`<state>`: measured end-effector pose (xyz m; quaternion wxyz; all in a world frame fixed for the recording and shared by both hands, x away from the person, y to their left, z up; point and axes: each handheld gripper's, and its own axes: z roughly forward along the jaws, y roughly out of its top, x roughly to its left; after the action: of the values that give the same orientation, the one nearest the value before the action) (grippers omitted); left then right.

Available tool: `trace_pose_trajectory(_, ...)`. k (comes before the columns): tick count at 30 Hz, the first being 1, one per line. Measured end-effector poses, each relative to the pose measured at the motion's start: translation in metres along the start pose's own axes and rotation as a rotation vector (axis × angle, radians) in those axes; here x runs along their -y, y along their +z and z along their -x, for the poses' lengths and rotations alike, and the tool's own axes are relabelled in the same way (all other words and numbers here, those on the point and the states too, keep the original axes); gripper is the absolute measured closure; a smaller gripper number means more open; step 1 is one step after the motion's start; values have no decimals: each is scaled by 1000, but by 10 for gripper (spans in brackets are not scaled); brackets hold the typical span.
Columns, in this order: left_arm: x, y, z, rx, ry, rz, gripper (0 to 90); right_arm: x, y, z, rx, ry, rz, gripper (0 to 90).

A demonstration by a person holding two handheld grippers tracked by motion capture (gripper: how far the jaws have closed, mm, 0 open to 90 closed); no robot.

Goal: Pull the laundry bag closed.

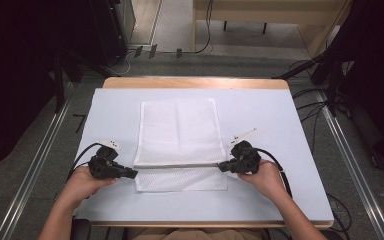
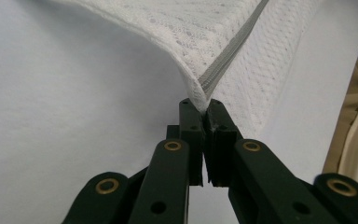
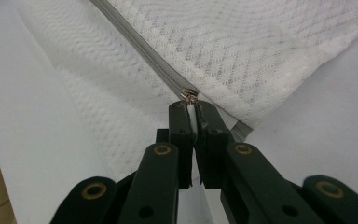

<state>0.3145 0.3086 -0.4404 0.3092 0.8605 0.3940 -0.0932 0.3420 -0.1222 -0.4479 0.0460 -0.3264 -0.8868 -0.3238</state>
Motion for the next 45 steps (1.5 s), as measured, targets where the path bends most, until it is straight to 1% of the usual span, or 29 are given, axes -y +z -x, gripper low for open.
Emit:
trace_pose_trajectory(1,1,1,-2,0,-11,-3,826,0,-1,0,-1,-4,0,869)
trace_pose_trajectory(2,1,2,-3,-11,-21,3,765,0,-1,0,-3,-16,2,862)
trace_pose_trajectory(3,1,3,-3,-25,-27,6,732,0,-1,0,-4,-19,5,852)
trace_pose_trajectory(4,1,3,-3,-29,-25,9,693,0,-1,0,-4,-17,4,835)
trace_pose_trajectory(5,1,1,-3,-35,-14,25,670,0,-1,0,-5,-19,5,811)
trace_pose_trajectory(8,0,-2,-3,-49,-15,66,617,0,-2,0,1,-21,31,698)
trace_pose_trajectory(9,0,-3,-3,-63,-17,87,604,-1,-2,0,5,-23,40,672)
trace_pose_trajectory(10,-1,-5,-4,-63,-22,95,577,-1,-3,0,4,-24,60,652)
trace_pose_trajectory(11,-1,-6,-5,-76,-33,111,551,-1,-4,1,2,-21,70,629)
trace_pose_trajectory(13,-1,-8,-6,-84,-54,137,497,-1,-7,1,11,-26,95,567)
trace_pose_trajectory(16,-2,-9,-7,-103,-60,159,448,-1,-11,4,41,-29,133,490)
trace_pose_trajectory(17,-2,-10,-7,-111,-53,163,433,-1,-12,5,49,-26,139,479)
trace_pose_trajectory(19,-2,-10,-7,-125,-53,167,405,0,-16,8,65,-35,161,466)
trace_pose_trajectory(22,-2,-11,-7,-150,-62,184,393,2,-21,13,89,-50,195,433)
trace_pose_trajectory(24,-2,-13,-9,-163,-78,204,388,3,-24,16,100,-42,219,402)
trace_pose_trajectory(25,-2,-15,-10,-173,-79,207,387,4,-25,18,106,-42,226,392)
trace_pose_trajectory(26,-2,-15,-10,-173,-79,207,386,4,-25,18,106,-42,226,392)
trace_pose_trajectory(27,-1,-17,-12,-190,-92,223,386,5,-26,21,124,-24,249,361)
trace_pose_trajectory(28,-1,-19,-13,-204,-99,227,384,6,-26,23,143,-26,258,347)
trace_pose_trajectory(29,-1,-19,-13,-206,-105,232,383,6,-26,25,164,-20,263,347)
trace_pose_trajectory(30,-1,-19,-13,-206,-105,232,382,6,-26,25,164,-20,263,347)
trace_pose_trajectory(31,0,-21,-16,-214,-111,242,380,7,-27,30,165,3,270,332)
trace_pose_trajectory(33,1,-23,-17,-233,-120,259,379,8,-28,34,171,12,282,317)
trace_pose_trajectory(34,1,-23,-17,-233,-120,259,378,8,-28,34,171,12,282,317)
trace_pose_trajectory(35,2,-25,-19,-249,-126,265,377,10,-30,38,190,26,298,308)
trace_pose_trajectory(36,3,-25,-19,-258,-130,276,376,11,-31,39,192,33,301,306)
trace_pose_trajectory(39,4,-27,-21,-268,-127,288,366,14,-36,45,211,39,318,298)
trace_pose_trajectory(42,5,-27,-22,-281,-127,290,364,19,-40,51,247,46,333,292)
trace_pose_trajectory(45,5,-28,-24,-297,-135,299,362,23,-44,57,270,55,339,270)
